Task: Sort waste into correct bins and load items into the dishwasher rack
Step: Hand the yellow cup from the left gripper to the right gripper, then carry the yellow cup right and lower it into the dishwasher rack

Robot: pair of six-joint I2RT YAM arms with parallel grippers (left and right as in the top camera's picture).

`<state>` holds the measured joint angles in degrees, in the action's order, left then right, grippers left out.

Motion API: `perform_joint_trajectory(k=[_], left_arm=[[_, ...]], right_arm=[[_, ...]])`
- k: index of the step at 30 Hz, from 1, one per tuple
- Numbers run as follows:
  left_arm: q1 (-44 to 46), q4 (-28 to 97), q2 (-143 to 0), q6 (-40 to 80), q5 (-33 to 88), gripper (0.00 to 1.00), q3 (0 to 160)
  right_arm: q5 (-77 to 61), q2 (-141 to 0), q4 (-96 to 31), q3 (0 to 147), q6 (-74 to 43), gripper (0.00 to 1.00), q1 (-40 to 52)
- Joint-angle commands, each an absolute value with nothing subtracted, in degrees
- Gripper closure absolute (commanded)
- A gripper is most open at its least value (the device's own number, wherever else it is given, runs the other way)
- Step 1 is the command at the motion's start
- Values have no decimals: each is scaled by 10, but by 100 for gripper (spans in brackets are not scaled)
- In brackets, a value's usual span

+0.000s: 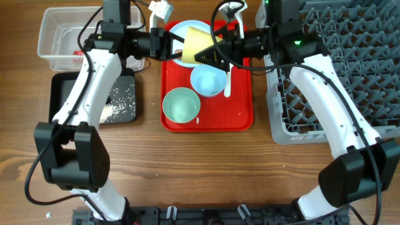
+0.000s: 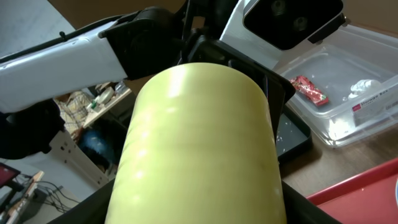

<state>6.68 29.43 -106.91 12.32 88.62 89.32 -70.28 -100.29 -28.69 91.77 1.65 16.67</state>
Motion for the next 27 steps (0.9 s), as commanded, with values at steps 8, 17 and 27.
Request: perform_joint_trajectory(k=[8, 17, 27], left_arm=[[67, 293, -1058, 124, 903, 73, 897], [67, 293, -1058, 124, 891, 56, 897], [67, 326, -1058, 124, 657, 54, 897]], right_arm=[[-712, -1009, -270, 929, 15, 44, 160], [-681, -994, -282, 929, -47, 49, 51], [-382, -940, -536, 987, -75, 43, -57]])
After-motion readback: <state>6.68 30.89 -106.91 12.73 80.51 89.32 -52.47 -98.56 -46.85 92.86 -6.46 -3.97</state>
